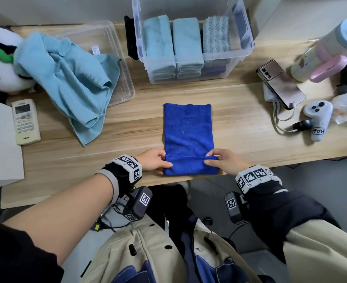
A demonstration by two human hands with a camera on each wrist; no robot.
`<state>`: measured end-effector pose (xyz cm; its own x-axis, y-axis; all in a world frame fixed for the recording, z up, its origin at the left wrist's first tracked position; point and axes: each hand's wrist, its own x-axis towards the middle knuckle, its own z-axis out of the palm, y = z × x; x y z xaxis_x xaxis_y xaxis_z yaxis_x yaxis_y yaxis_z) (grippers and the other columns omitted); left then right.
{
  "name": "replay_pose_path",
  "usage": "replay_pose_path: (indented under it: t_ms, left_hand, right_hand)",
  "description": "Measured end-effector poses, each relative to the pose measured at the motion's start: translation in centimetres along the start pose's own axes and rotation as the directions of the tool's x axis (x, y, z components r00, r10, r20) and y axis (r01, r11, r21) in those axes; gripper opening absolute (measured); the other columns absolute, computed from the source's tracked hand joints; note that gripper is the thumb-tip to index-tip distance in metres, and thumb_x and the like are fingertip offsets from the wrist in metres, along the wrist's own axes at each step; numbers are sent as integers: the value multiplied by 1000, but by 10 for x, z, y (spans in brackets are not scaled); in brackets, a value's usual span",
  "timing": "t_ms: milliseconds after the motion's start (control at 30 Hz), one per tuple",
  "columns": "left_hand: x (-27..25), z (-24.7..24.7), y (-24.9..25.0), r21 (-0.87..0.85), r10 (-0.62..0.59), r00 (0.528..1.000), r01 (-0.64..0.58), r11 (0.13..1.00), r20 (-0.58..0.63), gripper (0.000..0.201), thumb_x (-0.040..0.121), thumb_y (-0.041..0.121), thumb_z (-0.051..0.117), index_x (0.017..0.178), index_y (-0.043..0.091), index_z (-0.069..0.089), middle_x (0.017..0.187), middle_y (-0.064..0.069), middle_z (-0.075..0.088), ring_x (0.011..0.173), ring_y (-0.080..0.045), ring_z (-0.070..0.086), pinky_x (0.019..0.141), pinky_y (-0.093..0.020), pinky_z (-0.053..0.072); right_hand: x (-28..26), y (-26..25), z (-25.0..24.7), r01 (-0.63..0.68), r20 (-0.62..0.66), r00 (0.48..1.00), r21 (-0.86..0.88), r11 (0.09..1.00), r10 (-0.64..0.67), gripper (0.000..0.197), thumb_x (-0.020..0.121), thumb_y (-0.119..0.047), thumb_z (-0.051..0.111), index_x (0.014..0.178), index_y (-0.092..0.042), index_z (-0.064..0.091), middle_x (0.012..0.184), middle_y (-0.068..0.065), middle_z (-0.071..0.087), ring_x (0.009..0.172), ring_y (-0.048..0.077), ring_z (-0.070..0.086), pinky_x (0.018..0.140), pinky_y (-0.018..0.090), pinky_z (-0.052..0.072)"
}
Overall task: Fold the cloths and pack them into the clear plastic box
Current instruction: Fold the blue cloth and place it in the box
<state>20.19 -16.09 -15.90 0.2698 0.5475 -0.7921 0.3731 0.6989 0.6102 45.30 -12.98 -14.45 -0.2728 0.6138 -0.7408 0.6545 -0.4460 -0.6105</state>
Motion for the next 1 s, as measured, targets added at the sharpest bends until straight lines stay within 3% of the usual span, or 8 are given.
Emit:
replay_pose_path:
  t_ms: [100, 167, 267, 467, 600, 767, 867, 1000]
  left_hand:
    - [3, 4, -6, -82, -52, 998, 48, 995, -48, 19, 92, 6, 52, 76, 13, 46, 74, -8, 59, 49, -3, 61, 55, -17, 54]
    - [2, 5, -6, -111, -62, 995, 52, 992, -83, 19, 94, 7, 50, 77, 14, 44, 73, -7, 58, 43, -2, 60, 51, -18, 54]
    - [3, 6, -6, -115, -66, 988, 50, 992, -140, 19, 95, 8, 48, 77, 15, 43, 72, -7, 57, 38, -3, 58, 45, -17, 52]
    - [7, 8, -4, -34, -42, 959, 34, 999, -281, 17, 90, 9, 56, 79, 13, 45, 70, -7, 52, 53, -18, 51, 35, -14, 45]
    - [10, 6, -6, -23, -52, 944, 47, 999, -325, 21, 85, 11, 64, 73, 14, 47, 67, -8, 56, 38, -9, 55, 35, -17, 44]
    - [13, 4, -4, -47, -81, 937, 69, 996, -340, 23, 83, 8, 67, 69, 12, 48, 59, -7, 56, 29, -6, 50, 34, -17, 40]
    - [13, 3, -1, -70, -122, 933, 104, 992, -339, 24, 81, 8, 68, 67, 12, 49, 45, -2, 57, 31, -10, 49, 38, -18, 40]
    - [10, 0, 7, -45, -179, 928, 174, 984, -326, 23, 81, 9, 68, 66, 13, 51, 59, -8, 60, 32, -9, 53, 34, -14, 37]
  right_hand:
    - [2, 2, 4, 1, -53, 999, -51, 999, -4, 12, 87, -18, 64, 79, -20, 55, 66, 2, 57, 58, 15, 49, 59, 28, 43]
    - [4, 3, 7, 16, -87, 996, -89, 996, -24, 15, 87, -19, 63, 77, -23, 52, 71, 7, 58, 62, 18, 53, 62, 33, 47]
    - [7, 5, 13, 44, -163, 984, -162, 986, -71, 18, 87, -20, 62, 75, -27, 51, 63, 3, 51, 55, 17, 44, 58, 31, 40]
    - [11, 5, 20, 31, -290, 947, -338, 941, -136, 12, 87, -27, 61, 88, -21, 51, 59, -4, 42, 59, 17, 43, 50, 24, 30]
    - [8, 1, 17, 10, -409, 894, -388, 922, -182, 29, 80, -28, 69, 88, -16, 43, 65, -6, 45, 60, 17, 45, 52, 27, 34]
    - [0, -7, 21, 313, -183, 868, -520, 795, -461, 24, 71, -36, 77, 72, -23, 57, 73, -5, 49, 71, 12, 47, 62, 26, 41]
    - [-2, -5, 26, 352, 17, 884, -683, 640, -468, 31, 68, -41, 76, 90, -23, 62, 88, -6, 54, 87, 14, 48, 72, 29, 44]
    - [-1, -3, 31, 350, 12, 845, -767, 537, -534, 23, 75, -27, 66, 97, -19, 65, 96, 1, 60, 92, 24, 54, 71, 32, 45]
